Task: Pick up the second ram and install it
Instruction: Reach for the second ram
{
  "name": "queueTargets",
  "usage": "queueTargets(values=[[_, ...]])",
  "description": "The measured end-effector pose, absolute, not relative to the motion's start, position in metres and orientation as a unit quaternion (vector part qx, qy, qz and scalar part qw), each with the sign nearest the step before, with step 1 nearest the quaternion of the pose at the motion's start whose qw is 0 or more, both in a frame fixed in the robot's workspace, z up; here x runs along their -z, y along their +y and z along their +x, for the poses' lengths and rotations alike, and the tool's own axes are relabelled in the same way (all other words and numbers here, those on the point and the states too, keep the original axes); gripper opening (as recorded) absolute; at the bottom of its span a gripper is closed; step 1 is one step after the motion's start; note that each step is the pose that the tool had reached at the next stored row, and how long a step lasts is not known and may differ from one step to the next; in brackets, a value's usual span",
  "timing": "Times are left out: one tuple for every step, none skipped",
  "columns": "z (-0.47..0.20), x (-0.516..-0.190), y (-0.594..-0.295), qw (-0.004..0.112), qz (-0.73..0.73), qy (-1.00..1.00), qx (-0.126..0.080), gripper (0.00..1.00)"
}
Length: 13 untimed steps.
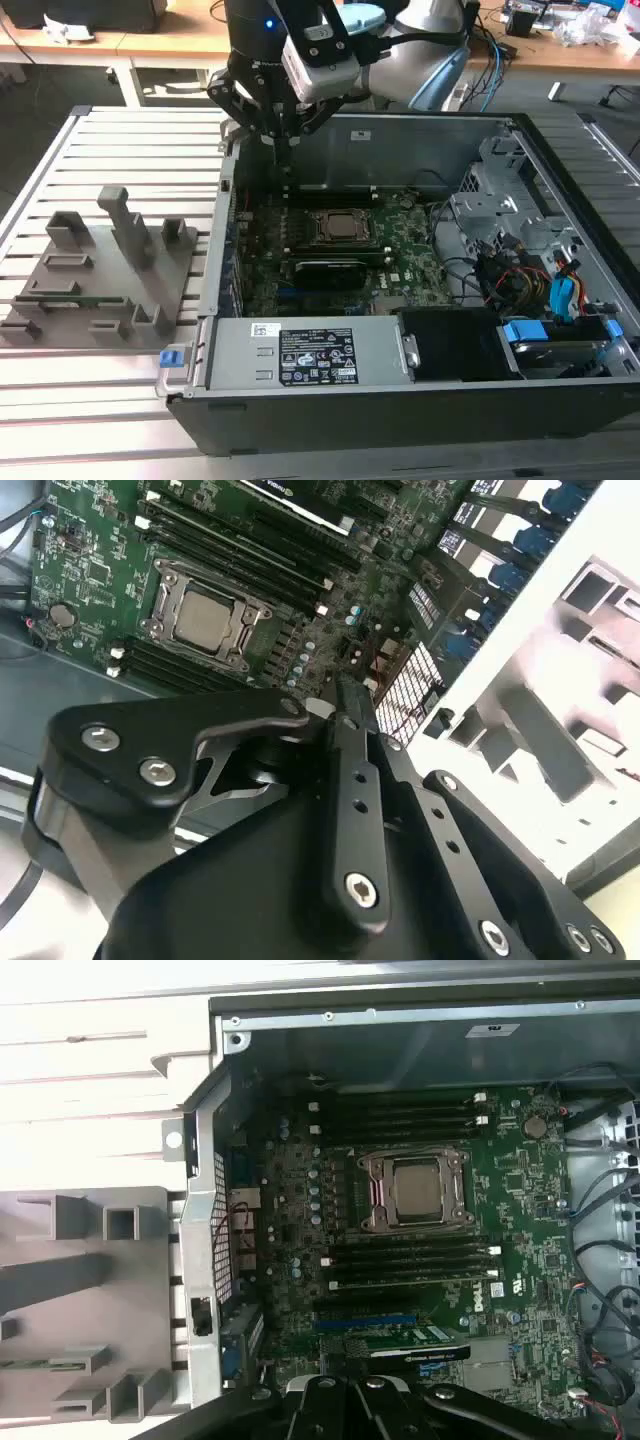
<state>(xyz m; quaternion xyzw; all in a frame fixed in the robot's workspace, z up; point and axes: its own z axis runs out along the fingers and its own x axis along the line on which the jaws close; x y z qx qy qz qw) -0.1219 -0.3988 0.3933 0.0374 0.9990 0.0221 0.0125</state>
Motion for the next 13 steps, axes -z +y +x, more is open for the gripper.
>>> queueTargets(values=[[-0.122, -0.393, -0.399, 0.012, 0.037, 0.999, -0.022, 0.10], [-0.122, -0.393, -0.399, 0.013, 0.037, 0.999, -0.022, 0.10], [-0.127, -0.393, -0.399, 0.012, 0.037, 0.999, -0.022, 0.10], [-0.131, -0.393, -0.399, 0.013, 0.037, 0.999, -0.022, 0.10], [-0.134, -0.393, -0.399, 0.012, 0.037, 0.999, -0.022, 0.10], [-0.139, -0.393, -0.399, 0.012, 0.037, 0.999, -0.022, 0.10], [-0.142, -0.393, -0.399, 0.013, 0.037, 0.999, -0.022, 0.10], [-0.145, -0.393, -0.399, 0.013, 0.037, 0.999, -0.022, 0.10], [-0.149, -0.393, -0.399, 0.013, 0.037, 0.999, -0.022, 0.10], [-0.155, -0.393, -0.399, 0.012, 0.037, 0.999, -0.022, 0.10], [-0.158, -0.393, -0.399, 0.012, 0.037, 0.999, -0.022, 0.10], [-0.161, -0.393, -0.399, 0.012, 0.037, 0.999, -0.022, 0.10], [-0.166, -0.393, -0.399, 0.012, 0.037, 0.999, -0.022, 0.10]])
